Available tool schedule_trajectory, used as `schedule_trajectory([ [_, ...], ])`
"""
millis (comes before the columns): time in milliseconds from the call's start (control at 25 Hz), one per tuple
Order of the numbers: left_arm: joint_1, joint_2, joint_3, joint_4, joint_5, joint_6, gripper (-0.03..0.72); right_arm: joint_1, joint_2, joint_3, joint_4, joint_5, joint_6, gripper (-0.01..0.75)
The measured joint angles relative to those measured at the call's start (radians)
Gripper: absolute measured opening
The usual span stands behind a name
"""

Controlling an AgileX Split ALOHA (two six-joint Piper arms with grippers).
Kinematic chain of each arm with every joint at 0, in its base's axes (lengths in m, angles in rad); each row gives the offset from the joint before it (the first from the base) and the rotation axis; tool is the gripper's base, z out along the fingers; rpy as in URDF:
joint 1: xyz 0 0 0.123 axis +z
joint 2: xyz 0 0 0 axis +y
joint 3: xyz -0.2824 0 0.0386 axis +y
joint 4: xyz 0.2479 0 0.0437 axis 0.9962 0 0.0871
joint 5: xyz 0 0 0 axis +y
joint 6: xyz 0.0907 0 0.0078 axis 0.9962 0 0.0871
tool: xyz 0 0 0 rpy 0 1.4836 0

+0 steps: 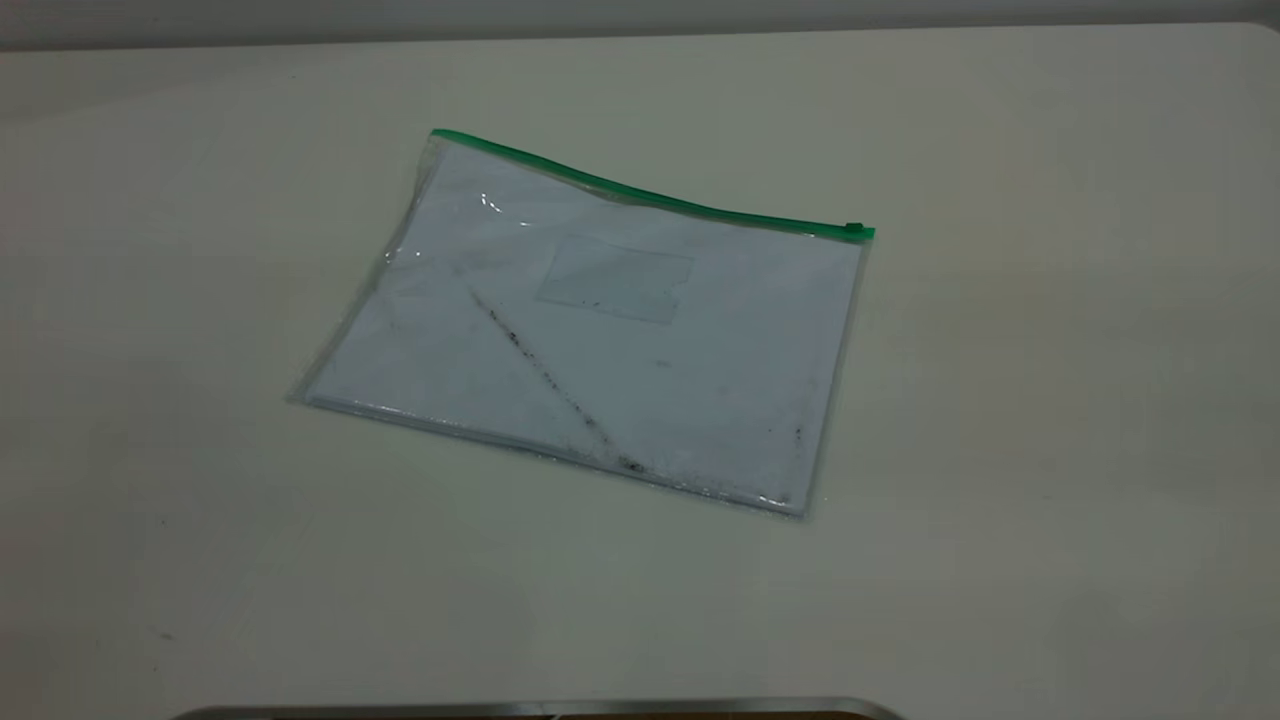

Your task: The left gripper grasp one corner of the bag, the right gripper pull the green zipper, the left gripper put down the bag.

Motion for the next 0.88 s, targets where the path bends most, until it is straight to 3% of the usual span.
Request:
schedule_trajectory([
  [200, 0.0, -0.102, 0.135, 0.023, -0.031, -0.039, 0.466, 0.0, -0.004, 0.003, 0.02, 0.0, 0.0, 0.418],
  [720, 0.0, -0.166, 0.144, 0.036, -0.038, -0.046, 0.465, -0.001, -0.009, 0.01, 0.038, 0.013, 0.002, 0.414],
  [880, 0.0, -0.166, 0.144, 0.036, -0.038, -0.046, 0.465, -0.103, -0.087, 0.01, 0.06, 0.013, 0.002, 0.414],
])
